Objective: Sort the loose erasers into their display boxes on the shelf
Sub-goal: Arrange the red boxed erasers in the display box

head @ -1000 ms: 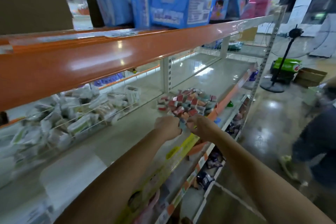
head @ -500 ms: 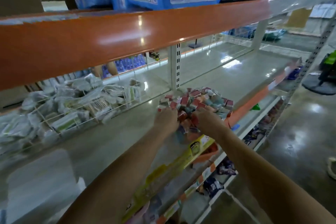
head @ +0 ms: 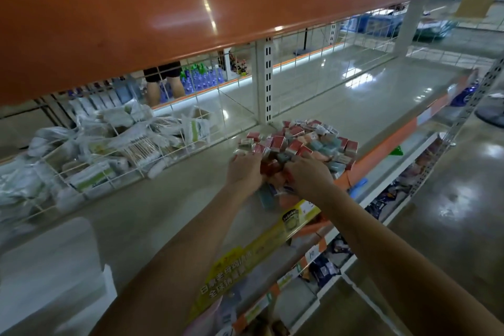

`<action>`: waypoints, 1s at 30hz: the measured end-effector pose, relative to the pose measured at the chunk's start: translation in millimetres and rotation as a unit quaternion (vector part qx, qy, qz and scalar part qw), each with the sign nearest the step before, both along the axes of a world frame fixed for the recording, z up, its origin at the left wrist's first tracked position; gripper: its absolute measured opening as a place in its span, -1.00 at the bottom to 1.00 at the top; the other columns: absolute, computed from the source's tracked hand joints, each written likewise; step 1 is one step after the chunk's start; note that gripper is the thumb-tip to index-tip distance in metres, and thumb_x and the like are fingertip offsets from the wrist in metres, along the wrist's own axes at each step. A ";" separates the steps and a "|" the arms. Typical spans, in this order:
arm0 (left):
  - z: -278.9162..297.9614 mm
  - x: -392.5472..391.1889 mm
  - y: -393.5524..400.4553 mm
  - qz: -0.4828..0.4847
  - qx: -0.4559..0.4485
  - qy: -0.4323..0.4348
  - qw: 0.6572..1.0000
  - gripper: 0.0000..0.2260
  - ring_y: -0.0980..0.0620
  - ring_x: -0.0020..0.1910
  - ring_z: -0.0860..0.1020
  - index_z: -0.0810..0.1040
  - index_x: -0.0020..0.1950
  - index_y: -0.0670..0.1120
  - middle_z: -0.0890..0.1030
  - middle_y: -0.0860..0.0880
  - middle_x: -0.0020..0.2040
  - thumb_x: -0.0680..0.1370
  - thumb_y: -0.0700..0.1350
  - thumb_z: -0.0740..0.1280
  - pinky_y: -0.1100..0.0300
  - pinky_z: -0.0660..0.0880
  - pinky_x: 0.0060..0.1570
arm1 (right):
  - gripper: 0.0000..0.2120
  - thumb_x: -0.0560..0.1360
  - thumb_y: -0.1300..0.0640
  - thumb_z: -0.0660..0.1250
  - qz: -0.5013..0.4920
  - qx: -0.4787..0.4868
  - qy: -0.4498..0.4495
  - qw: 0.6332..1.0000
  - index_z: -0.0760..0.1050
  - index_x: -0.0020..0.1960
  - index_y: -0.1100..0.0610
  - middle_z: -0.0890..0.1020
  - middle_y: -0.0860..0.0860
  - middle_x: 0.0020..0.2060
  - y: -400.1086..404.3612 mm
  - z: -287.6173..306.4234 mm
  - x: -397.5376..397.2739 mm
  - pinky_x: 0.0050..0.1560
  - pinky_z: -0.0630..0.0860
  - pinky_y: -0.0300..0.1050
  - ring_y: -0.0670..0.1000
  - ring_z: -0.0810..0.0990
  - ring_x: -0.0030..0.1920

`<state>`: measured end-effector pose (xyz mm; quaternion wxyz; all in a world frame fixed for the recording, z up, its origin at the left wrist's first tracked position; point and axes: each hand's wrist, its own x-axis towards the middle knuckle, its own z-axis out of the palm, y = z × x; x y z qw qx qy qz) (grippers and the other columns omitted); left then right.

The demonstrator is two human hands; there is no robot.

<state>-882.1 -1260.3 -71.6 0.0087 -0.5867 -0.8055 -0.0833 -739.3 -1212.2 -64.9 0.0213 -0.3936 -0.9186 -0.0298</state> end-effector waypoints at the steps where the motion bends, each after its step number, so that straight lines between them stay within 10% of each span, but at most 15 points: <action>1: -0.1 -1.3 -1.4 0.002 0.008 -0.020 1.000 -0.67 -0.11 0.15 0.47 0.49 0.23 -0.05 0.56 -0.10 0.13 0.49 -0.01 0.32 0.06 0.35 0.13 | -0.75 0.51 0.21 0.20 0.012 0.011 0.011 1.000 0.46 0.18 0.13 0.48 0.05 0.16 1.2 0.7 1.6 0.06 0.49 -0.02 0.10 0.38 0.18; 13: 39.8 -25.1 -68.7 0.000 0.066 -0.333 0.941 -0.80 0.00 -0.04 0.60 0.65 0.06 -0.06 0.66 -0.02 -0.04 0.48 -0.03 0.40 0.14 0.43 -0.12 | -0.76 0.45 0.13 0.38 0.116 -0.188 0.326 0.919 0.49 0.09 0.15 0.61 -0.03 -0.07 -14.4 27.0 10.5 0.01 0.55 -0.23 -0.09 0.58 -0.07; 21: 61.5 -40.4 -148.9 0.076 0.116 -0.431 0.892 -0.91 0.12 -0.21 0.48 0.59 -0.06 0.08 0.56 0.04 -0.20 0.51 -0.09 0.33 0.20 0.35 -0.16 | -0.76 0.45 0.47 0.25 0.188 -0.501 0.511 0.673 0.50 -0.03 0.17 0.67 0.01 -0.16 -59.3 25.8 -13.9 0.02 0.53 -0.19 -0.02 0.64 -0.02; 30: 79.4 -60.1 -237.7 0.145 0.154 -0.420 0.883 -0.80 0.06 -0.10 0.51 0.54 -0.13 0.18 0.58 -0.03 -0.09 0.55 -0.14 0.28 0.16 0.41 -0.03 | -0.74 0.26 0.12 0.52 0.243 -0.607 0.523 0.547 0.55 -0.10 0.10 0.65 0.04 -0.08 -117.8 16.9 -68.6 0.07 0.52 -0.15 0.02 0.61 -0.04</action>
